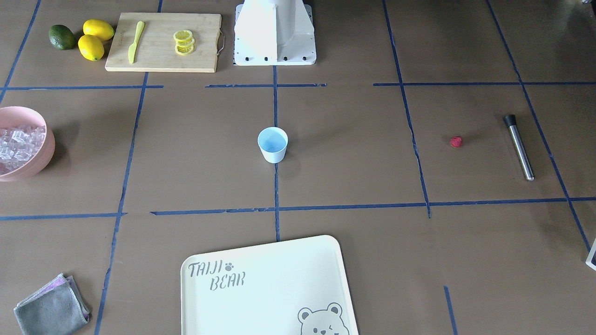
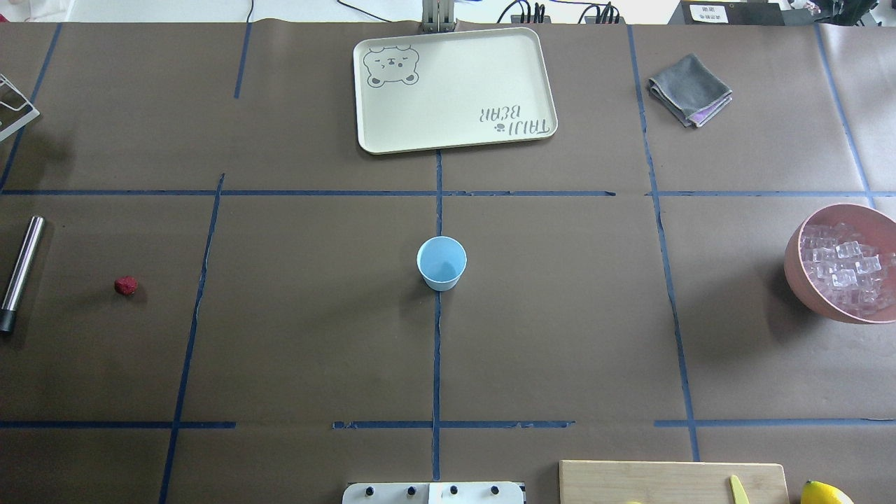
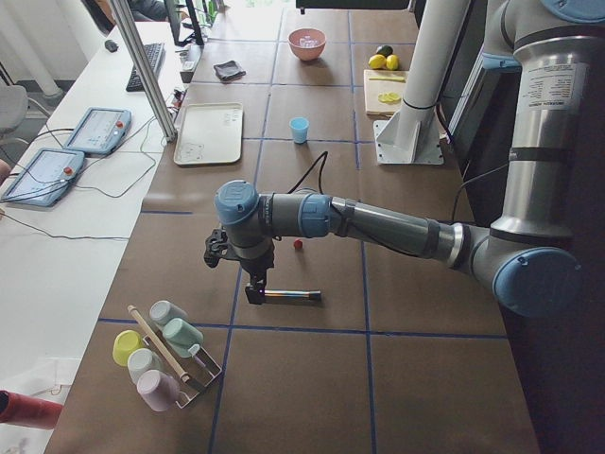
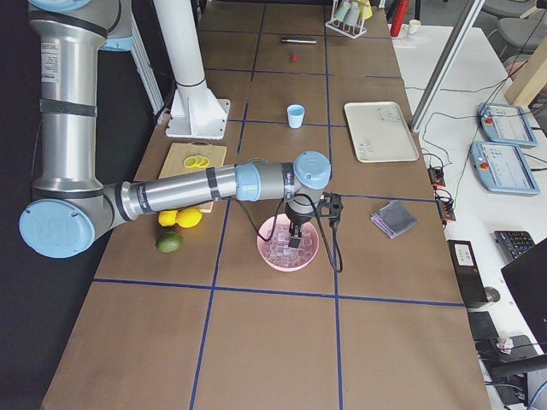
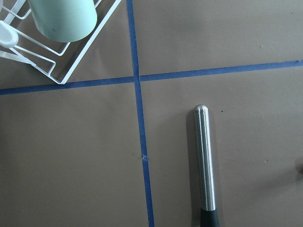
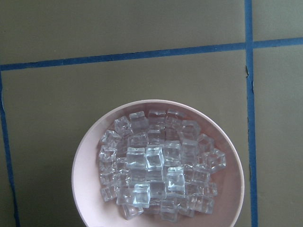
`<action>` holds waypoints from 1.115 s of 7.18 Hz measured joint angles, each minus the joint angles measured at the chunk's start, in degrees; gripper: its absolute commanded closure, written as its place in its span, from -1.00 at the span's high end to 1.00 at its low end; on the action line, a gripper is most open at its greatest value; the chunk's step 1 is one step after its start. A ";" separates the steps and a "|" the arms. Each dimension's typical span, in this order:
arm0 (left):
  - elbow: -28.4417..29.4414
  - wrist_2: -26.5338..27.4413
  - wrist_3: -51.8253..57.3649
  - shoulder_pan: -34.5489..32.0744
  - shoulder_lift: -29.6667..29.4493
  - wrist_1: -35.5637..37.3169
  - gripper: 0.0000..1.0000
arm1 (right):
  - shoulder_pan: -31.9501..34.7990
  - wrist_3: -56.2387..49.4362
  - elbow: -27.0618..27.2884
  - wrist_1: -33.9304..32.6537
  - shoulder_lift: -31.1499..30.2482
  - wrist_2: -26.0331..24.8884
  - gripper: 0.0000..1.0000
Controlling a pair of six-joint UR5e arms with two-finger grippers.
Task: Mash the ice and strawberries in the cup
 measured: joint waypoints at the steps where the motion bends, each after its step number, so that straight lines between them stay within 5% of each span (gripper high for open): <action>1: -1.16 0.00 -0.03 0.00 0.56 -0.01 1.00 | -2.99 10.11 0.42 7.73 -2.04 -1.18 0.89; 4: -2.10 0.00 -0.14 0.02 0.87 -0.09 1.00 | -11.90 31.12 0.20 20.83 -4.61 -7.89 0.81; 8: -1.97 -0.01 -0.22 0.38 0.91 -1.25 1.00 | -16.51 33.42 -2.07 22.20 -5.27 -10.62 0.71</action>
